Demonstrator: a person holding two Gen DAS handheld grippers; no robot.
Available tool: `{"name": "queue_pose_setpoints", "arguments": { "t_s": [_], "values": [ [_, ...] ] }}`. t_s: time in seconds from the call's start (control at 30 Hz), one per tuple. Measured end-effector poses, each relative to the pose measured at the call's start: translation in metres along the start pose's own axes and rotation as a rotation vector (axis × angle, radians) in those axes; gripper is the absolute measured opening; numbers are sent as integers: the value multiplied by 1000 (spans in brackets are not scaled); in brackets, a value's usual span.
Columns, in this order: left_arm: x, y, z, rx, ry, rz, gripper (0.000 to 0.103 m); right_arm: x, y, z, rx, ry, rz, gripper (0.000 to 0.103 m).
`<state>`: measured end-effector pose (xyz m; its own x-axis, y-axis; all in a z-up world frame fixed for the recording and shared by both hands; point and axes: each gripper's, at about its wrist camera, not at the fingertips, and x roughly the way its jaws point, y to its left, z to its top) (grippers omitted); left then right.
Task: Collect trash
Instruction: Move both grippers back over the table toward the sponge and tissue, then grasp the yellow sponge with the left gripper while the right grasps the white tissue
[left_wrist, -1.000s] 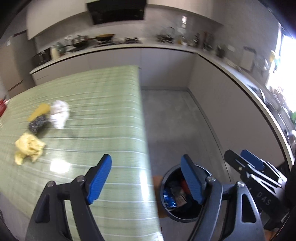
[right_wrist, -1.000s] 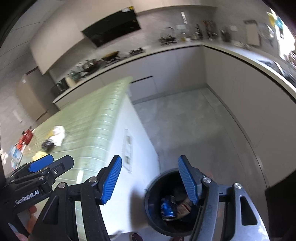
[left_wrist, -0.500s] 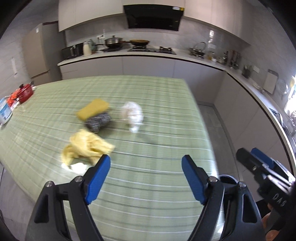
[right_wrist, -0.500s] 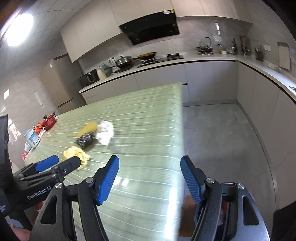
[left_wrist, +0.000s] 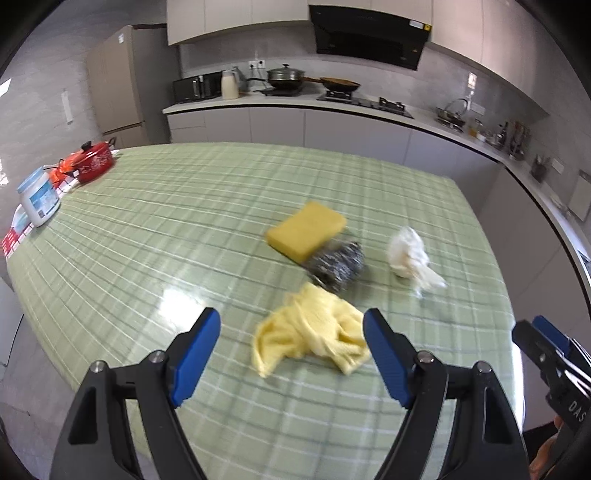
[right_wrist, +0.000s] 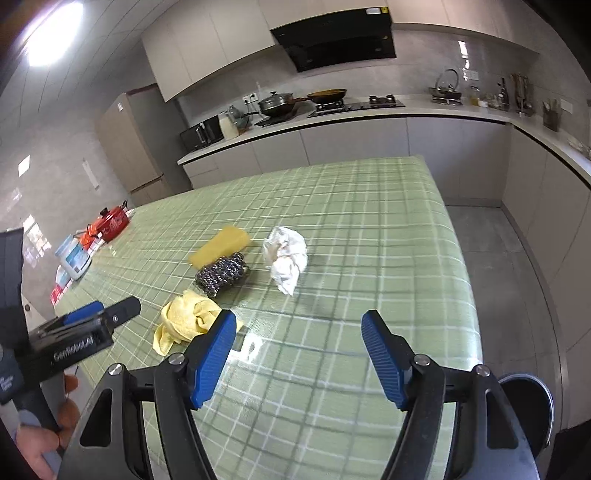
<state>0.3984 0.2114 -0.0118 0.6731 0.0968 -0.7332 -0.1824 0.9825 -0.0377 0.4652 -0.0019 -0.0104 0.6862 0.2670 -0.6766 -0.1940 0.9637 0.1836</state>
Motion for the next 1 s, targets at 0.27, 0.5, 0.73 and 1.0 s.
{"name": "queue_pose_setpoints", "arguments": {
  "t_s": [0.27, 0.5, 0.73, 1.0],
  "values": [
    [26, 12, 25, 25, 18, -6, 81, 34, 4, 19, 2, 20, 22, 72],
    [74, 8, 55, 109, 66, -105, 81, 71, 13, 35, 42, 39, -47, 73],
    [117, 6, 75, 193, 111, -179, 81, 117, 29, 46, 112, 53, -129, 73],
    [157, -4, 83, 251, 181, -250, 81, 159, 29, 57, 159, 93, -205, 73]
  ]
}}
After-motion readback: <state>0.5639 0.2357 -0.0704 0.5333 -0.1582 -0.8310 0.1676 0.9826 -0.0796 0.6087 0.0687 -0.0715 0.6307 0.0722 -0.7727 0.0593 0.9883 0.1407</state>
